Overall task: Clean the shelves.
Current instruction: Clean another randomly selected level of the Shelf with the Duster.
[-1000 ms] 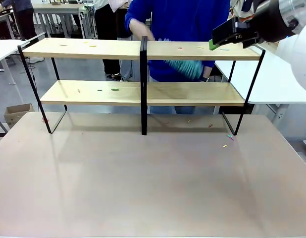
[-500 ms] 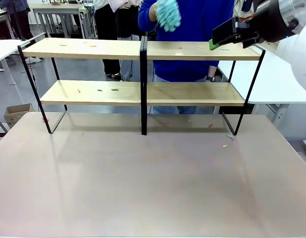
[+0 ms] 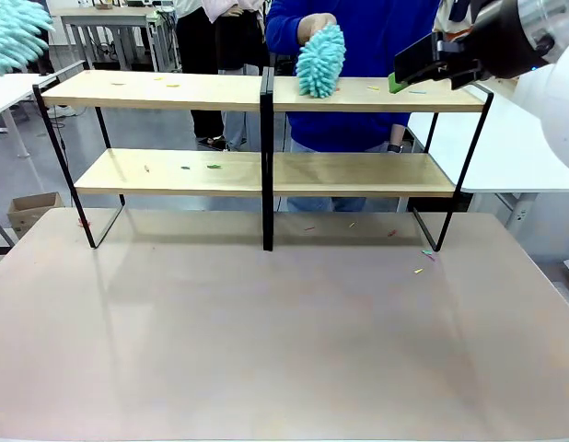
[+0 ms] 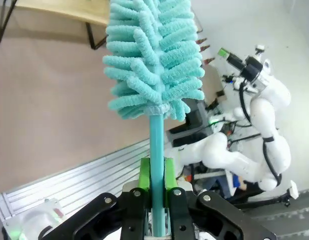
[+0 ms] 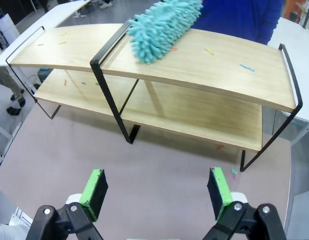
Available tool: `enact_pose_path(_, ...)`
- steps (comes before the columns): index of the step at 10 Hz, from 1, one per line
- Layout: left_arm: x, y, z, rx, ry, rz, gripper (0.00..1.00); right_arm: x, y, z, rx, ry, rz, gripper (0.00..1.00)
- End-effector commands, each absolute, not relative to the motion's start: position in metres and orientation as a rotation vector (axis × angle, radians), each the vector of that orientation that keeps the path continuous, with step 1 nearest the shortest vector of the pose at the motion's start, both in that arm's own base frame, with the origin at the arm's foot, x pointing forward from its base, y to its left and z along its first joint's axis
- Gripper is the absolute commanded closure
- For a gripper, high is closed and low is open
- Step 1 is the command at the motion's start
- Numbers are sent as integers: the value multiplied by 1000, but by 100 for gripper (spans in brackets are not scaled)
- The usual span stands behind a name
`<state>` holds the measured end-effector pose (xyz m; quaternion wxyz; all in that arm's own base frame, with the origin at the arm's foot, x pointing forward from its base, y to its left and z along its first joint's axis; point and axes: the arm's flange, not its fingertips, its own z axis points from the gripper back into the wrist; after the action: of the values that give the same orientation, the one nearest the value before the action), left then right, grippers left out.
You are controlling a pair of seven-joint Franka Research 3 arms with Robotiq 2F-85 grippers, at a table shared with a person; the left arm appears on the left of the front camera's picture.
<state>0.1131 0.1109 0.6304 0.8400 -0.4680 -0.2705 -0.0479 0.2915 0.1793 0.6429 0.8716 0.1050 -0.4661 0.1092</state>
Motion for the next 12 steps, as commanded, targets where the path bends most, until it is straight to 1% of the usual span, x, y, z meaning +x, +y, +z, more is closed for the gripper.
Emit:
enact_pose_path(1,100,102,645,-960,-585,-156,88,292,180,643,225,-973,224,0)
enact_pose_path(5,100,102,645,-960,-585,-156,88,292,180,643,225,-973,224,0)
enact_pose_path(6,110,96,641,-937,-568,-137,88,292,180,643,225,-973,224,0)
enact_pose_path(7,111,64,639,-838,-513,-244,88,292,180,643,225,-973,224,0)
enact_pose_path(8,124,31,631,-798,-450,-346,88,292,180,643,225,-973,224,0)
enact_pose_path(9,142,1,614,-773,-345,-411,88,292,180,643,225,-973,224,0)
enact_pose_path(11,168,-36,561,-608,-201,-435,88,292,180,643,225,-973,224,0)
enact_pose_path(12,171,-34,549,-564,-169,-451,88,292,180,643,225,-973,224,0)
